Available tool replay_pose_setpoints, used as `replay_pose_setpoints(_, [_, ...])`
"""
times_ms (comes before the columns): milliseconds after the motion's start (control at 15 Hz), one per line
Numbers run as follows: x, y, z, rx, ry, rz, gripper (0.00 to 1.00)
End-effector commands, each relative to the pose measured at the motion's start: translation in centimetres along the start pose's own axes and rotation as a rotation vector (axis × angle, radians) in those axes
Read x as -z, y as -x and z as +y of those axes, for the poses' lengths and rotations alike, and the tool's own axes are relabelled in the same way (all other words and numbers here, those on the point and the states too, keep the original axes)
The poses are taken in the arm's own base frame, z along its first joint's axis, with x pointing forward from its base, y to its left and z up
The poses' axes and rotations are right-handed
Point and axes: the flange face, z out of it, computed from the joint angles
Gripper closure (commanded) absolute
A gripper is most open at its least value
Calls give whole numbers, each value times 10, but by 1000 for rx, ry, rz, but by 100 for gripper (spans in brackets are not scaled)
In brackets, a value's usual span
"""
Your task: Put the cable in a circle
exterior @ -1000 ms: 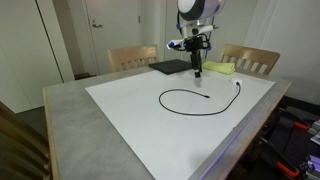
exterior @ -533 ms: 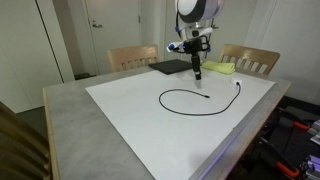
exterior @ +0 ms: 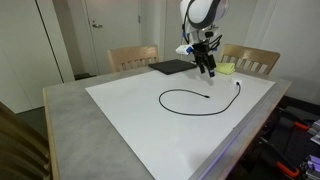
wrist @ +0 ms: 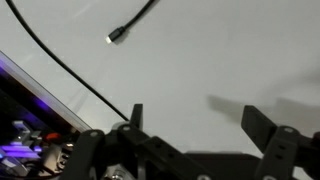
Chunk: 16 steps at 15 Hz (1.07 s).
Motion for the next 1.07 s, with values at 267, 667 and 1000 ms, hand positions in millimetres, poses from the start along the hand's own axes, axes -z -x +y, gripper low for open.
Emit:
replay_pose_setpoints(267, [-2, -7, 0, 168, -9, -12, 0])
replay_pose_setpoints(667, [-13, -44, -13, 481, -77, -59, 0])
replay_pose_setpoints(1000, [-30, -59, -25, 586, -40, -18, 0])
